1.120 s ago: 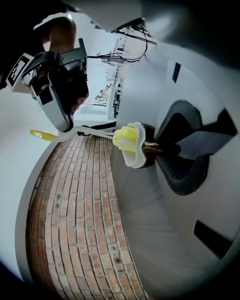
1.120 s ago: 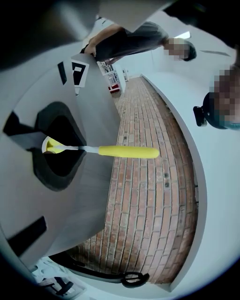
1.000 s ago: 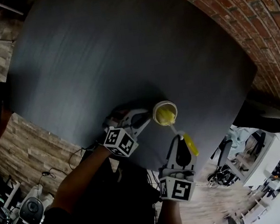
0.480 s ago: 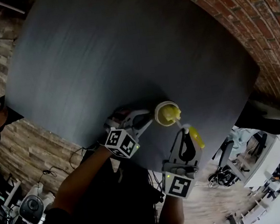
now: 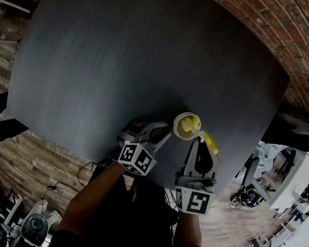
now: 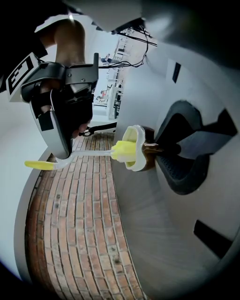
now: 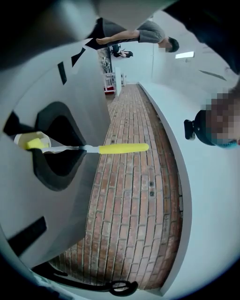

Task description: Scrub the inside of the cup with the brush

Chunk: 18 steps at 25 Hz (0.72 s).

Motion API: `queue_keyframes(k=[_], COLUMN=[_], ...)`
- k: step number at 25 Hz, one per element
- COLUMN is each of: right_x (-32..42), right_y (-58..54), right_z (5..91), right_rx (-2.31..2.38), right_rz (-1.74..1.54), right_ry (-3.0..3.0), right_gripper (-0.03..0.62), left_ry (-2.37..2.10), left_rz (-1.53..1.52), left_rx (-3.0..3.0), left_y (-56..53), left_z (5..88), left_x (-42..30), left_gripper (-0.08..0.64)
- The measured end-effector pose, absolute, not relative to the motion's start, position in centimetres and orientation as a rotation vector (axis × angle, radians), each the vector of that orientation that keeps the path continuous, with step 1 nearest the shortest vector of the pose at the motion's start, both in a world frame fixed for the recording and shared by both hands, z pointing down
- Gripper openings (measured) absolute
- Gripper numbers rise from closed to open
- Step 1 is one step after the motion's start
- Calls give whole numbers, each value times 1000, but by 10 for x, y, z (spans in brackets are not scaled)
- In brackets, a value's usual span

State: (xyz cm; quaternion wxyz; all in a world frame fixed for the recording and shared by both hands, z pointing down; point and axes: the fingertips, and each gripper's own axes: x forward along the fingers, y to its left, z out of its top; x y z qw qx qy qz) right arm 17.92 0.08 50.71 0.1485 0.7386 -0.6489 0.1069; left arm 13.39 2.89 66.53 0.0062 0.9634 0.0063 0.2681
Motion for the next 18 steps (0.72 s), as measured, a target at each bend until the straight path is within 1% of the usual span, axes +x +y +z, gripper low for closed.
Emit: queue_keyframes(k=[10,14,18], right_x=[164,164,171], right_y=[10,18,26], right_z=[504,503,504], right_rx=[2128,2109,2067], right_rz=[420,468,448], right_ry=[-1942,-1882,-1830], right_gripper=[44,44,44], left_ry=[34,34,43], left_rz=[840,835,834], left_rx=[3012,3009,3009], left_y=[31,31,30], left_z=[665,664,664], left_x=[133,132,131], left_gripper=[83,83,83])
